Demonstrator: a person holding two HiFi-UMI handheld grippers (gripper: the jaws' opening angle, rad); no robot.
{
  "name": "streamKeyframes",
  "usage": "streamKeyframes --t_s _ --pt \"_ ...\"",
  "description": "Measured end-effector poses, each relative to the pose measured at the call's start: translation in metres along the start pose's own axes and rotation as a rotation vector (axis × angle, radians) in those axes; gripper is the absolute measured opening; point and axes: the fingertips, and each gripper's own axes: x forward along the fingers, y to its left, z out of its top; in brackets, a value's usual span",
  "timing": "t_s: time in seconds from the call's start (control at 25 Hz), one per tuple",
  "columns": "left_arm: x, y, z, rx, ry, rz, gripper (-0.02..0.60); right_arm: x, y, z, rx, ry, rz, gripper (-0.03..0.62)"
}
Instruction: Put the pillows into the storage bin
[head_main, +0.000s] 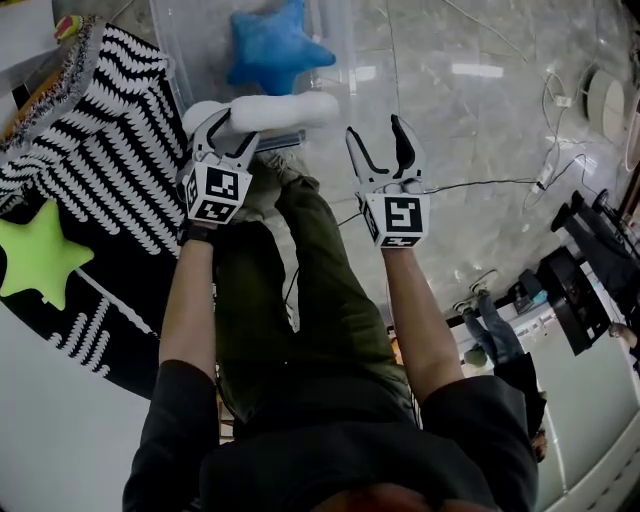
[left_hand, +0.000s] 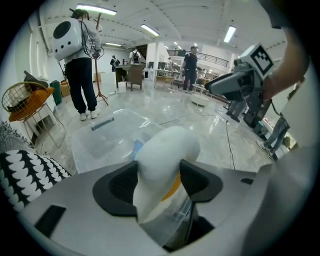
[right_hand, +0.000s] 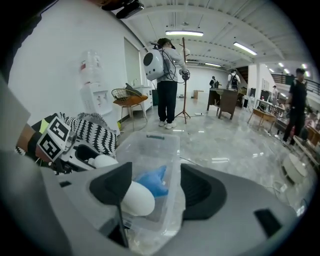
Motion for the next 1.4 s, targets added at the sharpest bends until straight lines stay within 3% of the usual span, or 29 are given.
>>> streamKeyframes --t_s 0.24,0.44,0.64,0.92,1.12,1.4 --pt "-0.027 0.008 0.007 -0.078 -0.036 0.019 0.288 0.013 0.022 0.036 -0.051 -0.017 0.062 0.298" --pt "-0.08 0.046 0.008 -0.21 -0.092 0.144 0.295 0.026 0.051 0.078 -0.123 -0.045 0.14 0.298" --pt "-0.174 0.108 -0.008 -0.367 -0.147 0.341 0.301 0.04 0.094 0.128 -0.204 -0.076 0.233 0.298" --pt "-0.349 0.168 -0.06 -0.574 -0.236 0.711 0.308 0.055 0.189 0.213 -0.364 -0.163 0.426 0.299" --pt "-0.439 0.155 -0.104 -0.695 -0.271 0.926 0.308 0.053 0.249 0.249 -0.457 -0.221 0.551 0.299" --pt "-0.515 0.102 -0.207 -0.907 -0.31 1.187 0.308 0.055 0.366 0.269 -0.591 -0.295 0.751 0.298"
